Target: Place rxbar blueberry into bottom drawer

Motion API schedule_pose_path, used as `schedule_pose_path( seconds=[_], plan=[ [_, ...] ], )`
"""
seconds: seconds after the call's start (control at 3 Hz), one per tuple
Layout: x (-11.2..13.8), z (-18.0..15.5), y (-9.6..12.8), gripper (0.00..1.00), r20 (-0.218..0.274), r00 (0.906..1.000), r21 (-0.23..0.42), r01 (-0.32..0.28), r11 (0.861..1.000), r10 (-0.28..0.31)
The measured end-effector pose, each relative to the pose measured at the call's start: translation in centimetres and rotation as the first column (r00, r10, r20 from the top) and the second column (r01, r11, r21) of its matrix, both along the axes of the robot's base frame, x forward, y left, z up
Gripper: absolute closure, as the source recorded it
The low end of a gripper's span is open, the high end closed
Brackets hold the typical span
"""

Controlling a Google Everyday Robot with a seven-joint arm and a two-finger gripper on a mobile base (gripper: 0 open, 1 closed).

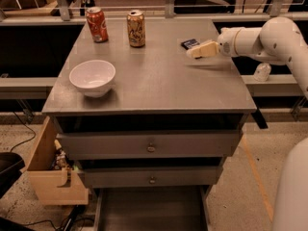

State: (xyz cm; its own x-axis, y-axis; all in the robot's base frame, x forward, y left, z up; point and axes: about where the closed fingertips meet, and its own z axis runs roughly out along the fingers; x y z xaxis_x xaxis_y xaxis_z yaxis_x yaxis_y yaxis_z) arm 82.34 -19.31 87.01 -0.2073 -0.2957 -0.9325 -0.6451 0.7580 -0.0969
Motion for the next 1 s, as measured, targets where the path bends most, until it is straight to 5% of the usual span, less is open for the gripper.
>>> schedule_pose_path(
  seconds=[1.0],
  plan=[
    [2.2, -1.6, 0.1, 0.00, -0.052, 0.9986, 0.024, 0.012, 1.000, -0.011]
  ],
)
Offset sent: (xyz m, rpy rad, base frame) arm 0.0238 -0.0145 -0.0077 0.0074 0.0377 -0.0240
